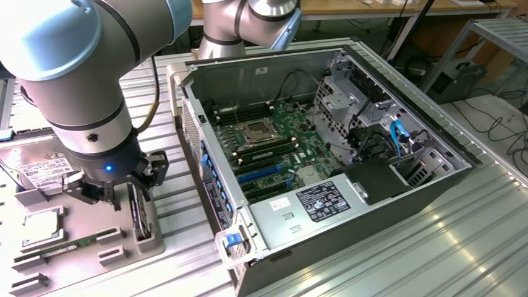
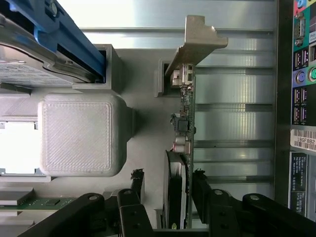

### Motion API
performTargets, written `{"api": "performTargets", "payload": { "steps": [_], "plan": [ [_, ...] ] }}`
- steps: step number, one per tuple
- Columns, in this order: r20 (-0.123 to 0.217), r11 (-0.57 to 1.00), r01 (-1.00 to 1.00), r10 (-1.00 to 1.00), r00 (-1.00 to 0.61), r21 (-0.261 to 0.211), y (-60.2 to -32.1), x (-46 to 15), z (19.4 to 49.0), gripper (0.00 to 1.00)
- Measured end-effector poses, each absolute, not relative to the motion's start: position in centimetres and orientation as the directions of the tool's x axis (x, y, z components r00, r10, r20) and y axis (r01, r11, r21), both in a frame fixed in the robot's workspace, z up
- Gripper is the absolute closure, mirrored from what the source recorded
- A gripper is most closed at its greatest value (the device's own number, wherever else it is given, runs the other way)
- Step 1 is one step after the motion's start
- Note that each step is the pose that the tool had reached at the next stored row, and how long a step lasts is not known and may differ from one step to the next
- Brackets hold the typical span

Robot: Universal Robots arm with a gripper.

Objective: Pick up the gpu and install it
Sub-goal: 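Pick up the gpu and move the gpu toward the slot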

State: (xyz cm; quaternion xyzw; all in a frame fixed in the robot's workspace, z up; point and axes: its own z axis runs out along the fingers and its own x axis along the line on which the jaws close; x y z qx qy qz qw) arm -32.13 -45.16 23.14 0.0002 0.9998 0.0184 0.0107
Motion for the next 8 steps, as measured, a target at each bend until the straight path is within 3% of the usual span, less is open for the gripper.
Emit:
{"api": "performTargets", "payload": {
  "steps": [5, 6, 8],
  "plan": [
    [-0.021, 0.999, 0.0, 0.001, -1.0, 0.037, -45.5, -32.1, 23.05, 0.5],
    [-0.021, 0.999, 0.0, 0.001, -1.0, 0.037, -45.64, -32.09, 23.03, 0.57],
    [-0.021, 0.999, 0.001, 0.002, -1.0, 0.037, -45.92, -31.98, 22.99, 0.57]
  ]
}}
